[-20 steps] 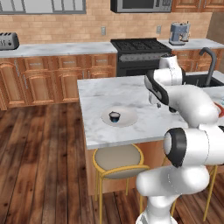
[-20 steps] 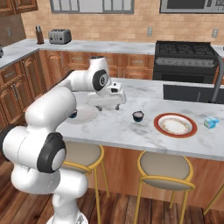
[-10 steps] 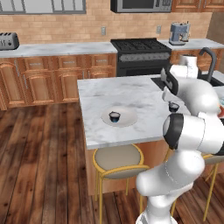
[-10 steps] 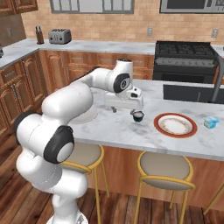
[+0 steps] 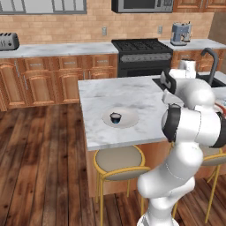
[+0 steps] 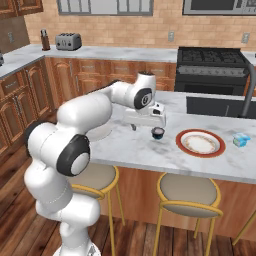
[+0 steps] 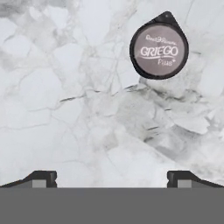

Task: Place two yogurt containers on each plate.

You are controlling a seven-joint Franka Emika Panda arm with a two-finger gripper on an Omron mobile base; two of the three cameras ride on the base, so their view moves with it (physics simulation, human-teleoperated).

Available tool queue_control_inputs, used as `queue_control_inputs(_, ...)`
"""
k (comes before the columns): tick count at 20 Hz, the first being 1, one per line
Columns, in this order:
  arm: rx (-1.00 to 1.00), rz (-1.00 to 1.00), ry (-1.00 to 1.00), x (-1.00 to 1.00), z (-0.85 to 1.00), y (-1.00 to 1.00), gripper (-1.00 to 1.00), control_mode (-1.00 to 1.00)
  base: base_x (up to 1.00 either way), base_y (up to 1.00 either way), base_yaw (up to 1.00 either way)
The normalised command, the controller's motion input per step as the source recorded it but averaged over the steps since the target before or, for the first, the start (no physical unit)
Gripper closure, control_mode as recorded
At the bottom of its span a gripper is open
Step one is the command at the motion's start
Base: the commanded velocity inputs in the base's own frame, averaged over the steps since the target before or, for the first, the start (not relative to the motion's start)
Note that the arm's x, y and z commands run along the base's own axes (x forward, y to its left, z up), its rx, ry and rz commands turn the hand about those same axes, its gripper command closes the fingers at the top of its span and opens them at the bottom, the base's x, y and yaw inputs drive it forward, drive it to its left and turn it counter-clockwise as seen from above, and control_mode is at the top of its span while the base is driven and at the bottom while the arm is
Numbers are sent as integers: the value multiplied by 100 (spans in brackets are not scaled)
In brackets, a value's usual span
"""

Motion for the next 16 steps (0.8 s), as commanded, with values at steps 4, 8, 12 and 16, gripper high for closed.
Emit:
queue_control_inputs(4,0,0,-5,36,-1,-12,-100,-100,0,0,0)
queue_control_inputs(8,2,0,-12,22,0,-4,-100,-100,0,0,0)
queue_control_inputs(12,2,0,-14,1,0,-10,-100,-100,0,0,0)
queue_control_inputs(16,1,0,-14,0,0,-20,-100,-100,0,0,0)
